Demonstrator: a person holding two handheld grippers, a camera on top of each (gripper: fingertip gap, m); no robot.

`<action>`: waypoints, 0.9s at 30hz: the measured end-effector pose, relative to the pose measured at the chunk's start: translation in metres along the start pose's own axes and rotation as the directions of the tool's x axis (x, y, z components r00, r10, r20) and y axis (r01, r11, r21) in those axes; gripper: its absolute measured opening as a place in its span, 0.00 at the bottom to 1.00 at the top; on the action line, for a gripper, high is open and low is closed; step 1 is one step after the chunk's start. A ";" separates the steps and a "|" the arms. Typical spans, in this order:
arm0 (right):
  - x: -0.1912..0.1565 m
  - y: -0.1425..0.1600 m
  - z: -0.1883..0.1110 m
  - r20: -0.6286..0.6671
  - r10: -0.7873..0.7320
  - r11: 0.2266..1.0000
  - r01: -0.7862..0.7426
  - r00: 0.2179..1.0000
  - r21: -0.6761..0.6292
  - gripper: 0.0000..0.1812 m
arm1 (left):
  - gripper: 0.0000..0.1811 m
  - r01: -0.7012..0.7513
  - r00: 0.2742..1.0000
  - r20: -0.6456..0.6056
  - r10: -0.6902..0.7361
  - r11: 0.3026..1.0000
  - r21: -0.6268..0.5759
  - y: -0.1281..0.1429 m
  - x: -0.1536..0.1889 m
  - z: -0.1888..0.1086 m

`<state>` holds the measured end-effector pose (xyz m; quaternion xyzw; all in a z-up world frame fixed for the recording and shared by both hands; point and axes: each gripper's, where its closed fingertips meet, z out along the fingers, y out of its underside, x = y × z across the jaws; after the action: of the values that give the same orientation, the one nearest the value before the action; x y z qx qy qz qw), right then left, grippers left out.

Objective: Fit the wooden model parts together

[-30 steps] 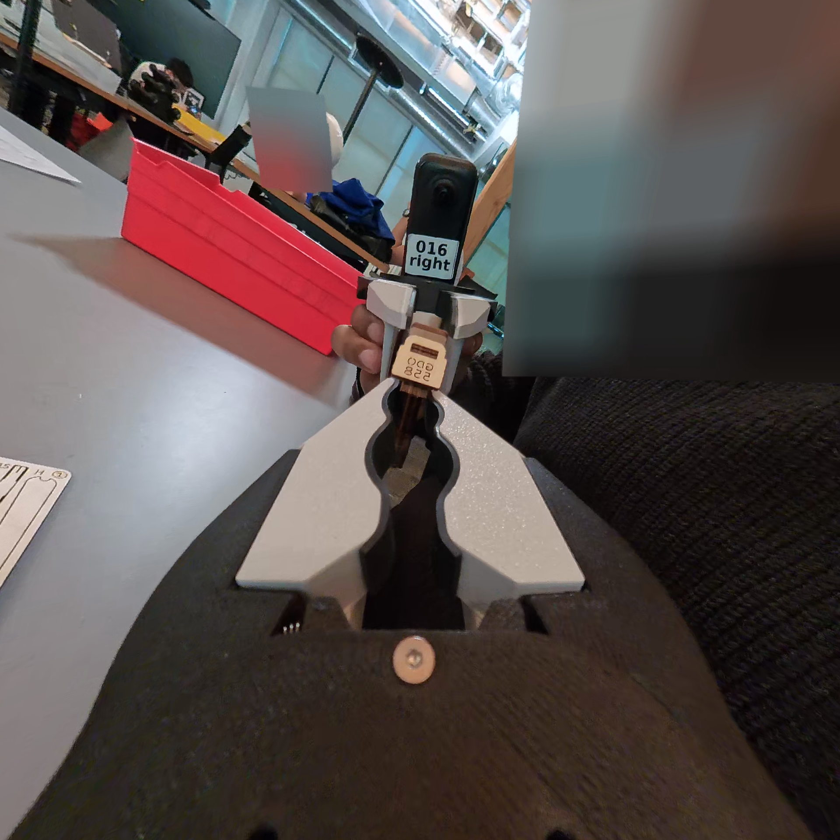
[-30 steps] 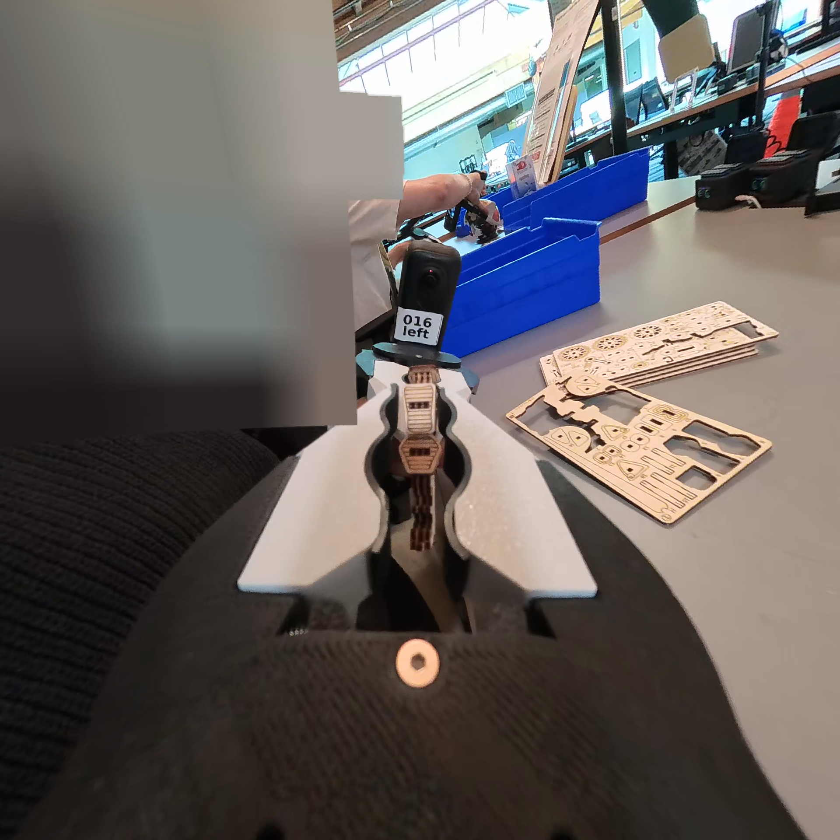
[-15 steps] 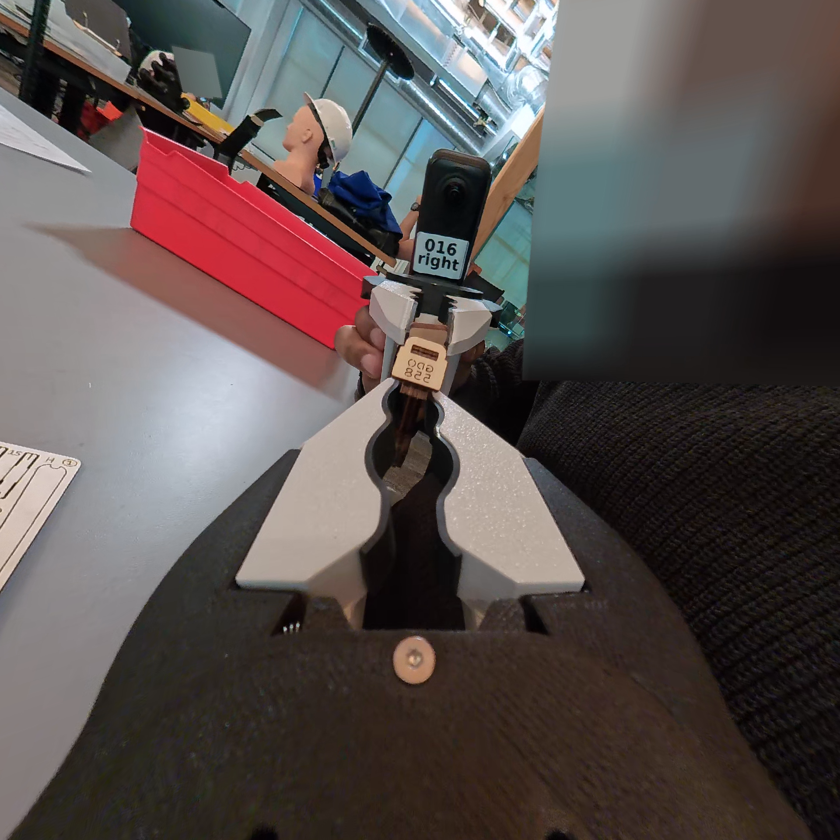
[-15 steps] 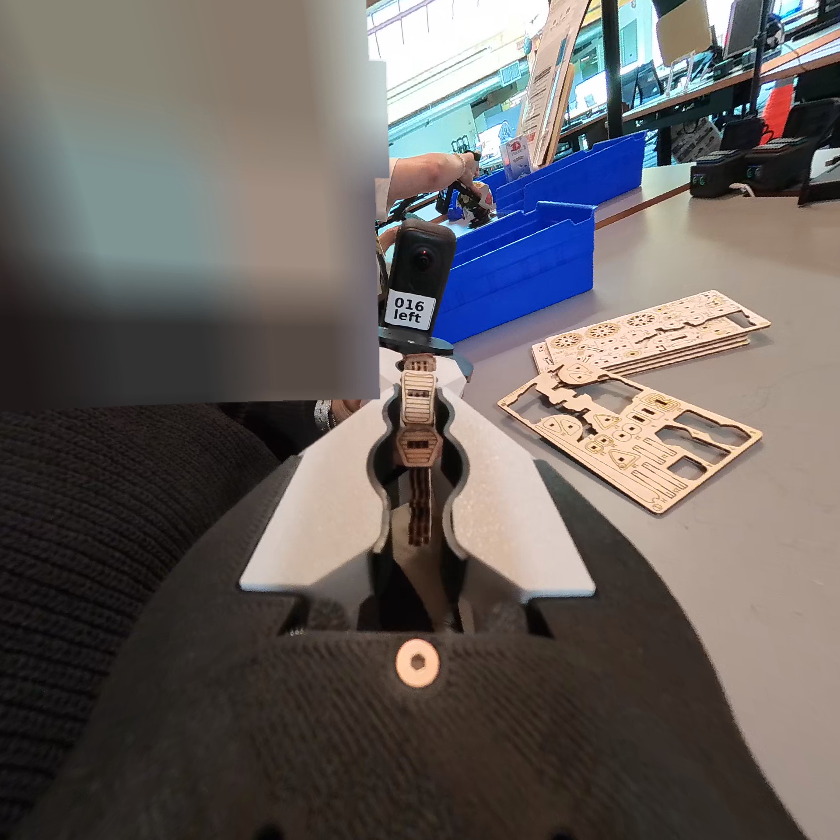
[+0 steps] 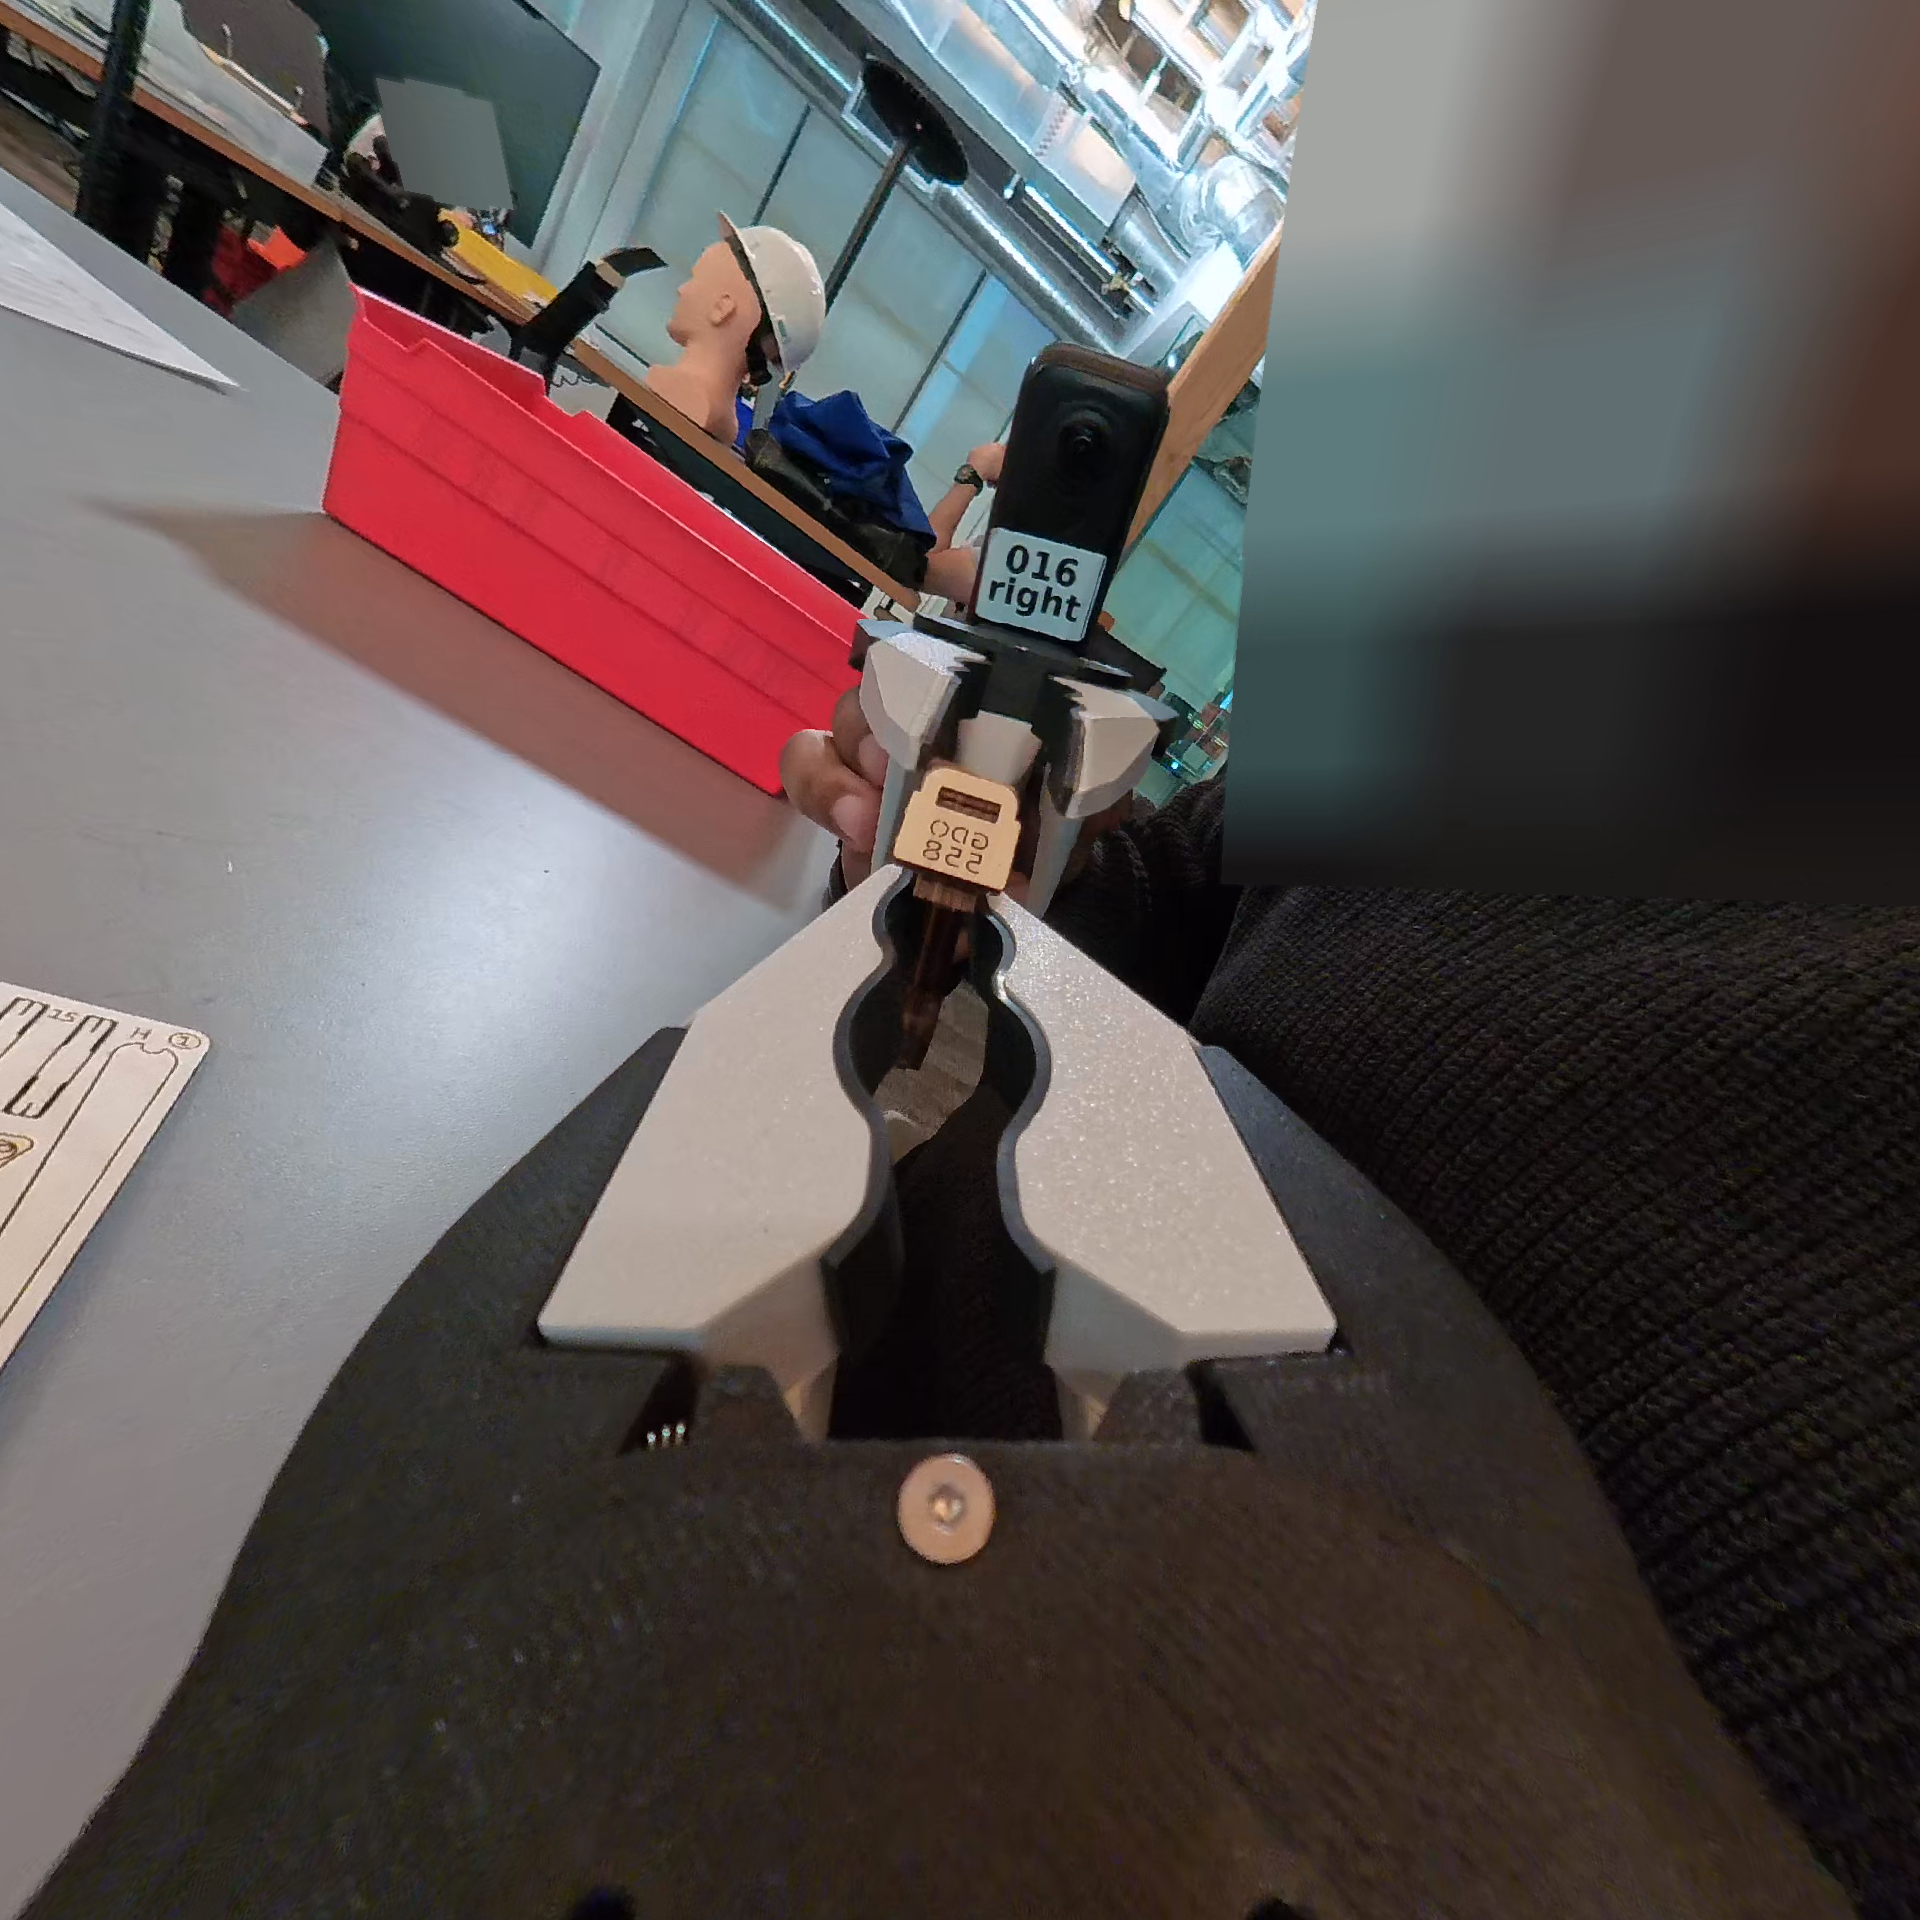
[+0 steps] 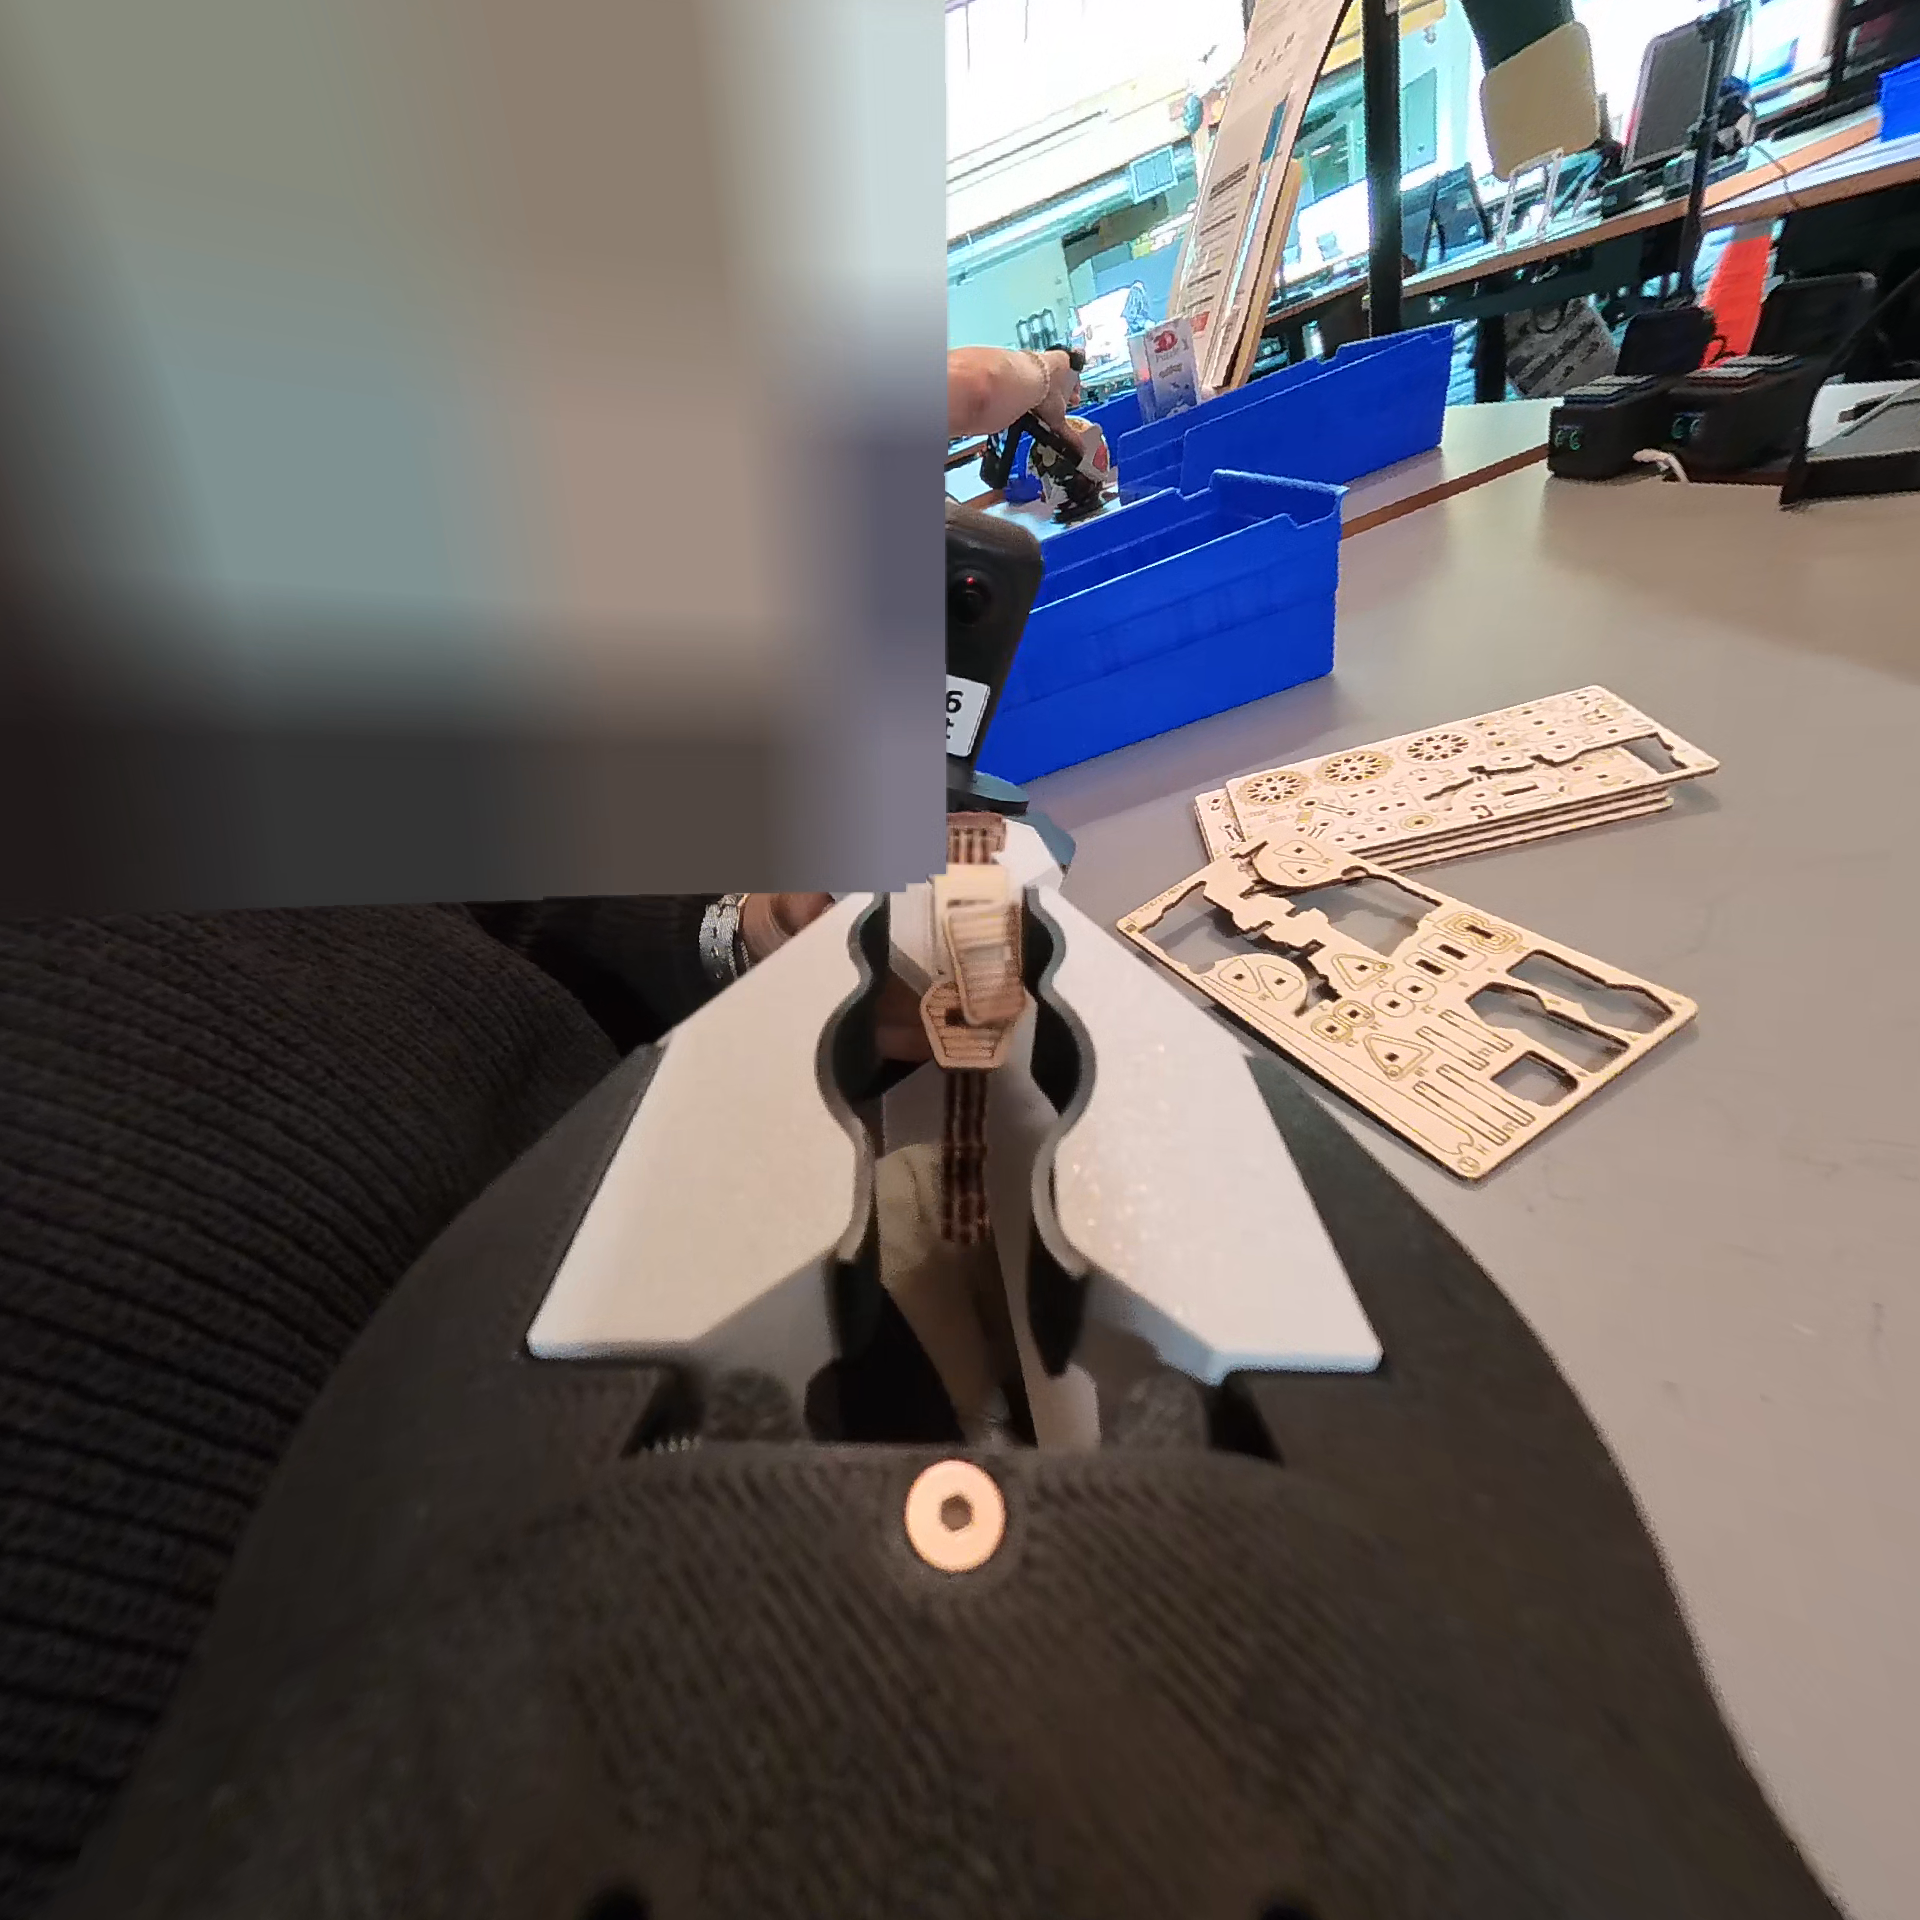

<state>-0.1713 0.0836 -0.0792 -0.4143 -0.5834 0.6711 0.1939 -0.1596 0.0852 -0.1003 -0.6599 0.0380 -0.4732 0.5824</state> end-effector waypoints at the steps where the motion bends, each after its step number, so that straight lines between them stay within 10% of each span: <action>1: 0.001 -0.001 -0.001 0.002 0.010 1.000 -0.010 1.000 0.004 0.13 | 0.04 0.002 1.000 -0.001 -0.002 1.000 0.001 0.000 0.000 0.000; 11: 0.036 -0.005 -0.017 -0.111 -0.015 1.000 0.015 0.994 -0.002 0.12 | 0.04 0.011 1.000 0.028 -0.012 1.000 0.010 -0.002 -0.006 -0.003; 27: 0.114 0.095 -0.031 -0.304 -0.328 0.821 0.110 0.894 -0.560 0.13 | 0.04 0.150 0.986 0.056 -0.155 0.985 0.088 -0.011 -0.023 -0.016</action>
<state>-0.1918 0.1643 -0.2058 -0.5043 -0.7397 0.3611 0.2611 -0.1882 0.0912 -0.1071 -0.6505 -0.0507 -0.4966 0.5724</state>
